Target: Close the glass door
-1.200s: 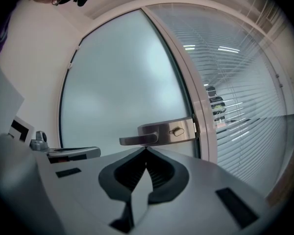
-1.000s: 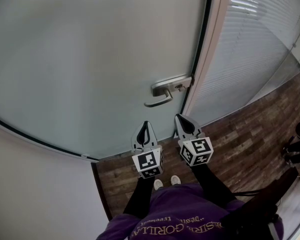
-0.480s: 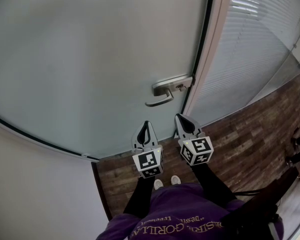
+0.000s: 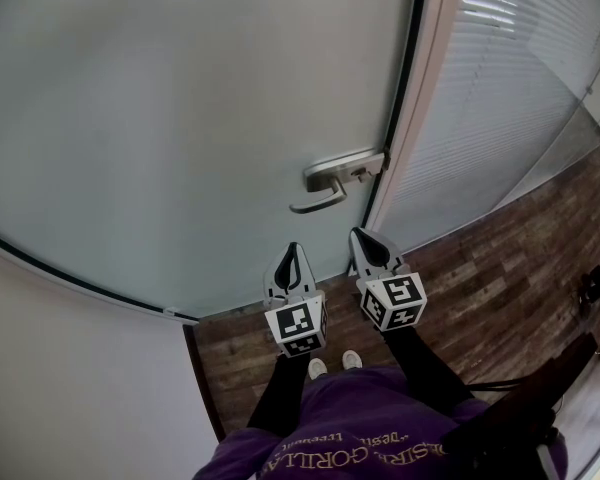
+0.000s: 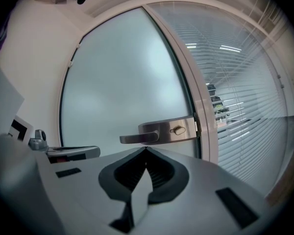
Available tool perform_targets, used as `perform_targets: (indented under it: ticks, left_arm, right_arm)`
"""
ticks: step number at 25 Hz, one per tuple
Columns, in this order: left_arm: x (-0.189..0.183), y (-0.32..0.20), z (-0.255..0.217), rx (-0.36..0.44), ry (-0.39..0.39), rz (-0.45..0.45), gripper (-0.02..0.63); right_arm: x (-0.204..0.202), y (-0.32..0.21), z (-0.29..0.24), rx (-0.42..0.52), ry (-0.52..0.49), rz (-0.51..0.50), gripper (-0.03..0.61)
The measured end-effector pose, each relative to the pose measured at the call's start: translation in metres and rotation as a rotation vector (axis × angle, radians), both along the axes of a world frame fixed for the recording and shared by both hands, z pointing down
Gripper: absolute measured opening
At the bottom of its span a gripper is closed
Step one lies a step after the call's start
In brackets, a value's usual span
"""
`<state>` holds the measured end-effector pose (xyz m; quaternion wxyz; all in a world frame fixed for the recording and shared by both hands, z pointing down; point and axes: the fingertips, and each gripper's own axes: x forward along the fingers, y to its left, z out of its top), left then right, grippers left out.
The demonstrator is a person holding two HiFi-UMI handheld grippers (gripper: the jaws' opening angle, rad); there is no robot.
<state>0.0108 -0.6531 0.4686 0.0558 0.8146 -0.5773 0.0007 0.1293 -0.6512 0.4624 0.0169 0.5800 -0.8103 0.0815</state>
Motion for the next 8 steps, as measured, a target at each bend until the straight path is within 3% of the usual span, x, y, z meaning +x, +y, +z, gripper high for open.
perform_targets:
  ticks: [8]
  left_arm:
    - [0.0019, -0.0021, 0.0016, -0.012, -0.029, 0.007, 0.0]
  right_arm:
    - [0.0011, -0.0032, -0.0028, 0.003, 0.001, 0.002, -0.009]
